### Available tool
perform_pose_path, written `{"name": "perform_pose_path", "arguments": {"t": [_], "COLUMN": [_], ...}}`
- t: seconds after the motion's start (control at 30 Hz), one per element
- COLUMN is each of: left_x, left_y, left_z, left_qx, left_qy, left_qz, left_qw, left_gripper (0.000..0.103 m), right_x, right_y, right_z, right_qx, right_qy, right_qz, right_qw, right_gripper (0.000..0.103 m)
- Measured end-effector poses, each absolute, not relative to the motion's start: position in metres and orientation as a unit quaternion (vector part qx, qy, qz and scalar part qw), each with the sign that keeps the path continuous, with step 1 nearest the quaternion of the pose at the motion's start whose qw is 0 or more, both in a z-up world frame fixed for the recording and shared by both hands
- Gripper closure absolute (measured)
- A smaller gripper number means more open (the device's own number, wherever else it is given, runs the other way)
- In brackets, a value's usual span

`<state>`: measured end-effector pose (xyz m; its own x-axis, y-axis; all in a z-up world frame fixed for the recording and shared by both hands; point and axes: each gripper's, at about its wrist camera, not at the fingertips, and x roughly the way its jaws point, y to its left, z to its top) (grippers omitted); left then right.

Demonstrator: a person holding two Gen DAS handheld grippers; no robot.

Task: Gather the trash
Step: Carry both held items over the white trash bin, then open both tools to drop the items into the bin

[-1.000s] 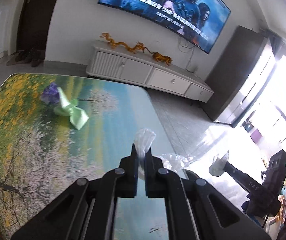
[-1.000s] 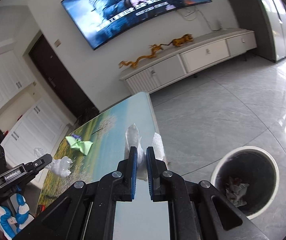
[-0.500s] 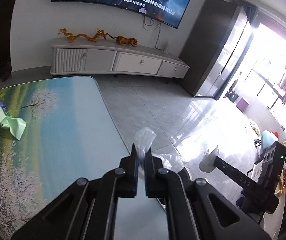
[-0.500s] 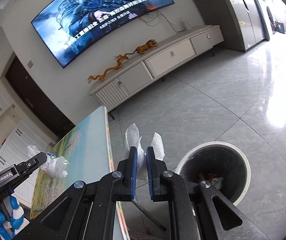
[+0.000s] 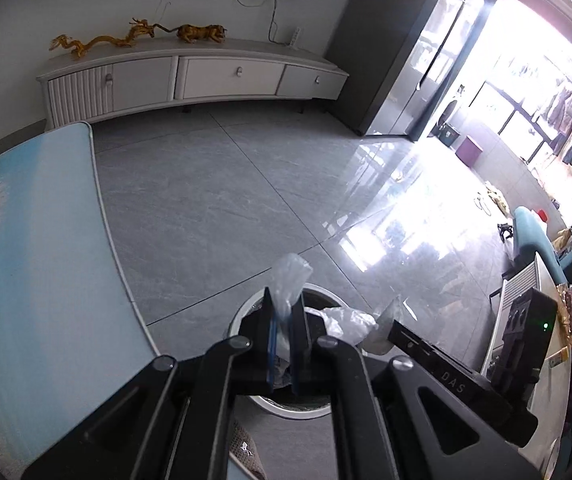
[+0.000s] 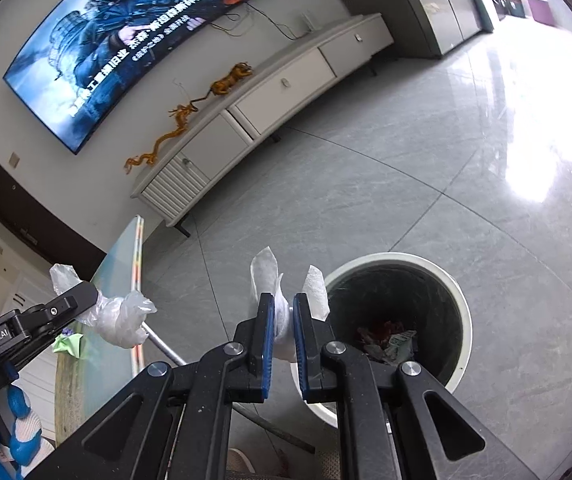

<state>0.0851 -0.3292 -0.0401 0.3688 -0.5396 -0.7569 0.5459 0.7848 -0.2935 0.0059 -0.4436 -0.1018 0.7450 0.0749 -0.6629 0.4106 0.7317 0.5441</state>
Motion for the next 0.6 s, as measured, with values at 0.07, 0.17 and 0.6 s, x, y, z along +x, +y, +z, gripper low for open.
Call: {"name": "perform_pose_path", "arguments": {"t": [0.07,0.17,0.6], "left_x": [0.089,0.094,0.102], "left_y": [-0.343,-0.363,-0.394], "left_z": [-0.052,-0.071,-0.108], "left_qx": [0.009,0.015,0.013], "left_qy": [0.468,0.485,0.526], "left_qz": [-0.332,-0.341,-0.376], "left_qw": [0.819,0.805,0.763], "left_gripper": [0.098,0.097,0.071], "right_x": [0.01,0.013,0.001], "right_y": [-0.451,-0.46,-0.484], "right_z": [-0.113,-0.126,-0.152], "right_qx": [0.361,0.369,0.388], "right_qy": [0.352,0.361,0.377], "right_qz": [-0.102,-0.111,-0.162], "right_qw": [0.858,0.849,0.825], "right_gripper": [0.091,0.088,0.064]}}
